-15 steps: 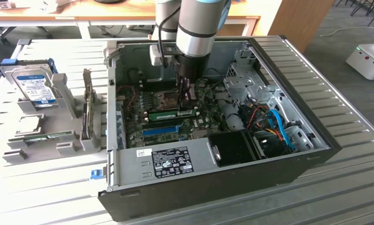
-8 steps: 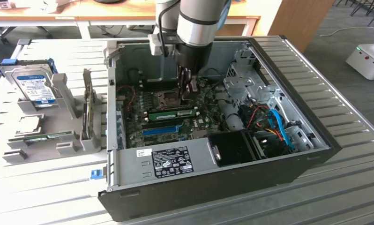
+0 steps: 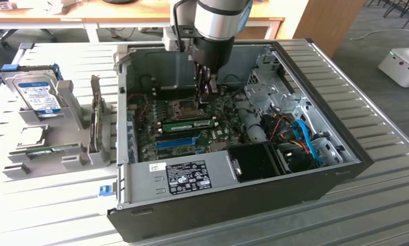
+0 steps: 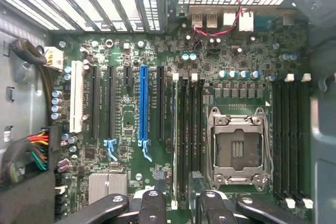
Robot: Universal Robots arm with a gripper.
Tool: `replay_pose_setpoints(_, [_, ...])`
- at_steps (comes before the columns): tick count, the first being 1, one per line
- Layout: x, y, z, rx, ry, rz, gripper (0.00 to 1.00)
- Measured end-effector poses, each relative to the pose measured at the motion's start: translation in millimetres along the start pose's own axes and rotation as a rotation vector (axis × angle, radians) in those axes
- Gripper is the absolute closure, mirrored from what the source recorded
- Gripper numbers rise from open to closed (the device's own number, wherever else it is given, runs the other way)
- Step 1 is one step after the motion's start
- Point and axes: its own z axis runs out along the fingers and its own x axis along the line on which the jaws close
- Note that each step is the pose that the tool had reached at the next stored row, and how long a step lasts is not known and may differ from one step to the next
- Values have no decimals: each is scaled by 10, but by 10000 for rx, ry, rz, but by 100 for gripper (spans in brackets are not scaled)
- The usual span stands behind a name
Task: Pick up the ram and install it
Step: 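Insert the ram into the slot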
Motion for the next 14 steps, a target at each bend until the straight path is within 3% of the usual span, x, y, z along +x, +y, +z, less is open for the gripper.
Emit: replay_pose_setpoints(14, [3,15,-284,1,0,0,69])
